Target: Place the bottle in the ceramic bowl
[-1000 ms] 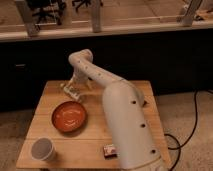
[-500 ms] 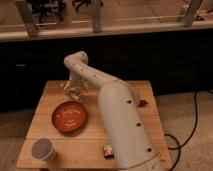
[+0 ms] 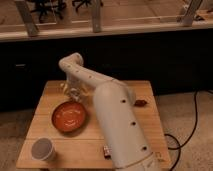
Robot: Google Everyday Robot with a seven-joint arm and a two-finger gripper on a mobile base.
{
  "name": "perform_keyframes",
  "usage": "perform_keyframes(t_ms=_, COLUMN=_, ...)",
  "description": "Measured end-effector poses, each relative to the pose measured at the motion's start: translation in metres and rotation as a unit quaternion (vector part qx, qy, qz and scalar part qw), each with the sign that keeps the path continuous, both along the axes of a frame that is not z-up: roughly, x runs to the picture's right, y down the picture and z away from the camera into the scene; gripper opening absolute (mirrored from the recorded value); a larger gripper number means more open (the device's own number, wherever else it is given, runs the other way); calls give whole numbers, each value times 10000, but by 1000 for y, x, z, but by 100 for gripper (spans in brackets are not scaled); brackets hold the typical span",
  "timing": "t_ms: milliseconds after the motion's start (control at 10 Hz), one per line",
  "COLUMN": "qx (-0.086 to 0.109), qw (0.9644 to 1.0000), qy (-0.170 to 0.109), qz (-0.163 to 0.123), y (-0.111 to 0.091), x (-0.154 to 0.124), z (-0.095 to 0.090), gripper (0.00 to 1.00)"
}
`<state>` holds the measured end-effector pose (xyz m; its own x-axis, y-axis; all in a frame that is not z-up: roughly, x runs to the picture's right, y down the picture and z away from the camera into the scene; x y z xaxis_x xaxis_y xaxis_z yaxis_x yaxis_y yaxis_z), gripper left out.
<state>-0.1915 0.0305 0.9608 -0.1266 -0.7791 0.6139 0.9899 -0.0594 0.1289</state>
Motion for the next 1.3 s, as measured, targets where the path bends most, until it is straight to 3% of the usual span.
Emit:
perform_keyframes(t_ms=600, qx=24, qw=9994, qy=173, qz=-306, y=6, x=-2, z=6, gripper=79)
perform_keyframes(t_ms=1300, qx=87, qw=9990, qy=173, qz=-411, y=9, x=-3, z=4, gripper=9)
